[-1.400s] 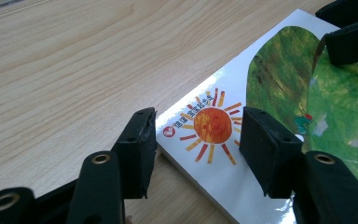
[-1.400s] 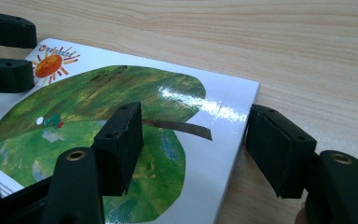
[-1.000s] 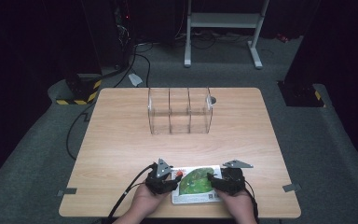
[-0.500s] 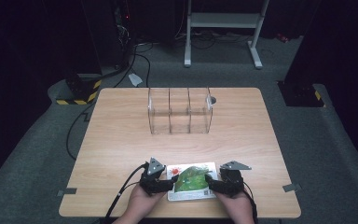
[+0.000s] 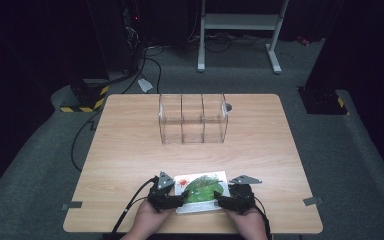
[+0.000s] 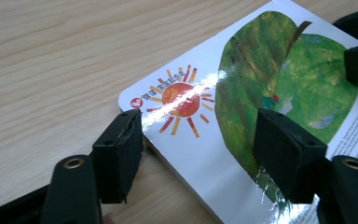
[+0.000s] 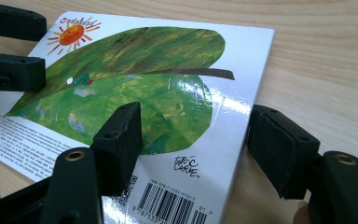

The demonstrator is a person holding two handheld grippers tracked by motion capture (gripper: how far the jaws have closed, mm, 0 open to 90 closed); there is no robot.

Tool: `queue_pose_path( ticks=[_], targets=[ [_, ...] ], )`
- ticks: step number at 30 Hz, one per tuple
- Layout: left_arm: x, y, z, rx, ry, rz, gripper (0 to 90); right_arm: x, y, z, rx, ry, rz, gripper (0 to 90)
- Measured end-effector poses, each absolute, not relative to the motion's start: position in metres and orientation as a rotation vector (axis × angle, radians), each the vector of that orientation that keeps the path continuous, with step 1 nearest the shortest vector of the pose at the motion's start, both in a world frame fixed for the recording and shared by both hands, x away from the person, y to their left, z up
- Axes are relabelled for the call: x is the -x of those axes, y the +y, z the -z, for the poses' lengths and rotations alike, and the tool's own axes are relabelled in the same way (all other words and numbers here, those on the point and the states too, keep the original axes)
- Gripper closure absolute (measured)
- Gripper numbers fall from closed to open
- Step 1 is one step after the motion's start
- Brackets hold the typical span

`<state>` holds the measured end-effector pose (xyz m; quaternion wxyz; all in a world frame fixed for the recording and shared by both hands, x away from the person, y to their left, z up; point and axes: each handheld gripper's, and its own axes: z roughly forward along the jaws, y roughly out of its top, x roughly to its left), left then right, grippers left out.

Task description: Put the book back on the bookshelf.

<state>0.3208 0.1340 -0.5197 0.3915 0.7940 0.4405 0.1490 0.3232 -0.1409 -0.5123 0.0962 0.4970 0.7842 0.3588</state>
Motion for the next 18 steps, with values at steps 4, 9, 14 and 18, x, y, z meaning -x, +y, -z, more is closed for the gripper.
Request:
queue_pose_path(
  ticks=[4, 9, 14, 18],
  targets=[
    [-0.325, 0.145, 0.519, -2.012, 1.137, -0.434, 38.9, -0.333, -0.123, 0.514, -1.444, 2.332, -1.080, 35.3],
    [-0.337, 0.167, 0.519, -1.986, 1.190, -0.457, 39.7, -0.346, -0.102, 0.515, -1.434, 2.320, -1.095, 35.1],
    [-0.347, 0.182, 0.519, -1.967, 1.219, -0.457, 40.6, -0.354, -0.084, 0.516, -1.417, 2.315, -1.095, 34.6],
    [-0.350, 0.186, 0.519, -1.955, 1.224, -0.461, 44.1, -0.358, -0.078, 0.515, -1.395, 2.329, -1.085, 34.0]
  ],
)
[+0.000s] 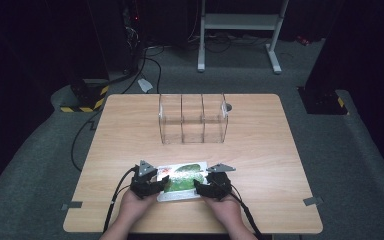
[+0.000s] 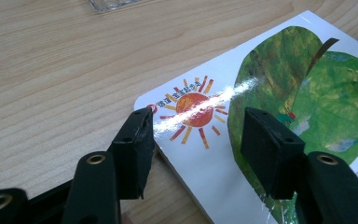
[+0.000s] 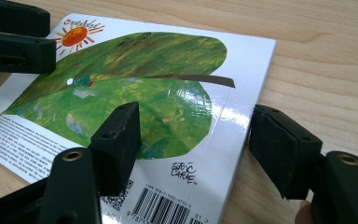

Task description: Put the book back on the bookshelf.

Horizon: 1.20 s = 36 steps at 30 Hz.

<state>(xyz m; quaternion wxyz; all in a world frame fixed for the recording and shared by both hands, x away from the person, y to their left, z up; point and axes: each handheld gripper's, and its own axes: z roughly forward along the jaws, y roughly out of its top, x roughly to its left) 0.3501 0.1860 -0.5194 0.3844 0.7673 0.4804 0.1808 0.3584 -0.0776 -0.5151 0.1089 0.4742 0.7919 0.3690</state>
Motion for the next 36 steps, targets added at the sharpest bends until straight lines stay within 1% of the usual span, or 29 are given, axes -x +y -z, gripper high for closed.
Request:
queue_pose_path(
  ticks=[15, 18, 21, 26, 30, 36],
  targets=[
    [-0.355, 0.183, 0.521, -1.935, 1.225, -0.473, 43.2, -0.353, -0.085, 0.517, -1.338, 2.349, -1.126, 33.2],
    [-0.351, 0.187, 0.519, -1.908, 1.275, -0.467, 42.0, -0.354, -0.089, 0.519, -1.324, 2.345, -1.149, 32.5],
    [-0.343, 0.193, 0.515, -1.866, 1.306, -0.451, 38.4, -0.351, -0.098, 0.511, -1.308, 2.319, -1.166, 32.3],
    [-0.337, 0.189, 0.518, -1.902, 1.294, -0.442, 37.5, -0.341, -0.106, 0.508, -1.263, 2.324, -1.174, 31.0],
    [-0.335, 0.185, 0.521, -1.901, 1.304, -0.410, 36.7, -0.337, -0.108, 0.507, -1.238, 2.329, -1.145, 30.6],
    [-0.334, 0.183, 0.522, -1.886, 1.300, -0.384, 39.3, -0.331, -0.114, 0.512, -1.274, 2.326, -1.168, 30.9]
  ],
)
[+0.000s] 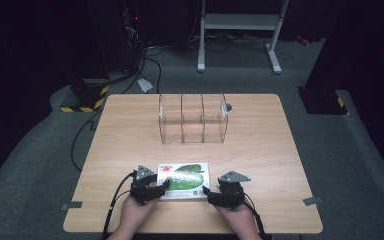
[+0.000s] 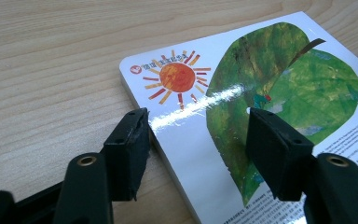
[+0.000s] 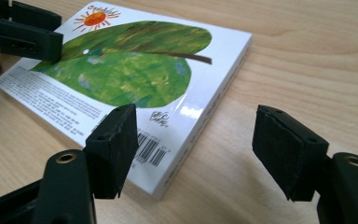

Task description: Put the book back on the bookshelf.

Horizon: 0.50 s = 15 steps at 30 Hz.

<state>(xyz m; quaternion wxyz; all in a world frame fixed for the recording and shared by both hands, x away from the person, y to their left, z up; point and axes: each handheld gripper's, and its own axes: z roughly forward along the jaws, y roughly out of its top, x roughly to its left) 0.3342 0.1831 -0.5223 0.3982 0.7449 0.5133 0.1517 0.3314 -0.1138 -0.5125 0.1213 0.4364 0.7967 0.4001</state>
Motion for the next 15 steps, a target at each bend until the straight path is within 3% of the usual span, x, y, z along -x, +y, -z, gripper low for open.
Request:
queue_pose_path(
  ticks=[15],
  targets=[
    [-0.333, 0.186, 0.519, -1.871, 1.274, -0.392, 39.2, -0.323, -0.096, 0.514, -1.252, 2.407, -1.173, 27.9]
  ],
)
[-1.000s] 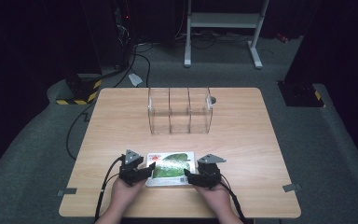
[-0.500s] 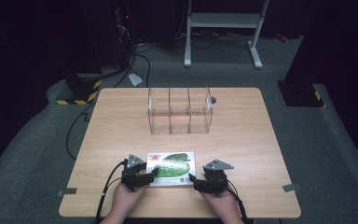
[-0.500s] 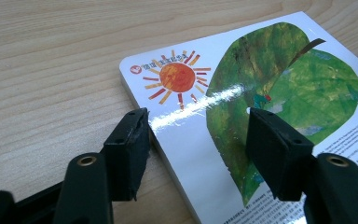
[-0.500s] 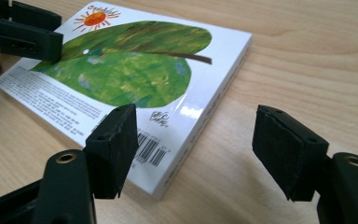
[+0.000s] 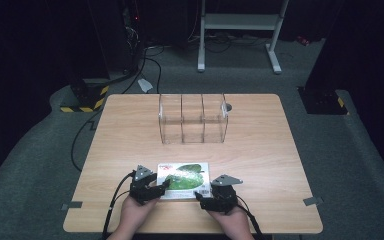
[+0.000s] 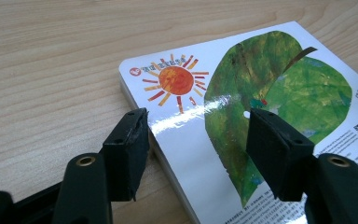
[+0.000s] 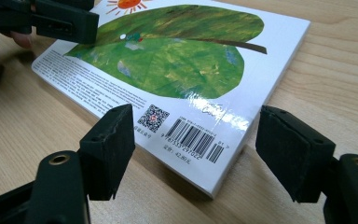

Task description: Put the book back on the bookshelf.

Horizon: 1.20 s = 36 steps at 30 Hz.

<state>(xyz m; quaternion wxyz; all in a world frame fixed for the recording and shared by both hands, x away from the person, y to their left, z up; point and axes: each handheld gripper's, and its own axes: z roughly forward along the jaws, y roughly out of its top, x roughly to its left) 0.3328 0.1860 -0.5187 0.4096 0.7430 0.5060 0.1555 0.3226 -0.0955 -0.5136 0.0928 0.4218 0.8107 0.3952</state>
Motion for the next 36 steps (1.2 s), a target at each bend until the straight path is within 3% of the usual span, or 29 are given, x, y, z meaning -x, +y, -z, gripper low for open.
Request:
queue_pose_path(
  ticks=[8, 18, 36],
  targets=[
    [-0.330, 0.185, 0.514, -1.861, 1.245, -0.426, 39.9, -0.322, -0.093, 0.515, -1.238, 2.422, -1.166, 25.4],
    [-0.327, 0.186, 0.505, -1.818, 1.200, -0.463, 41.2, -0.322, -0.087, 0.519, -1.206, 2.462, -1.114, 14.9],
    [-0.324, 0.188, 0.496, -1.772, 1.176, -0.459, 40.8, -0.317, -0.079, 0.521, -1.189, 2.423, -0.996, 18.9]
  ],
)
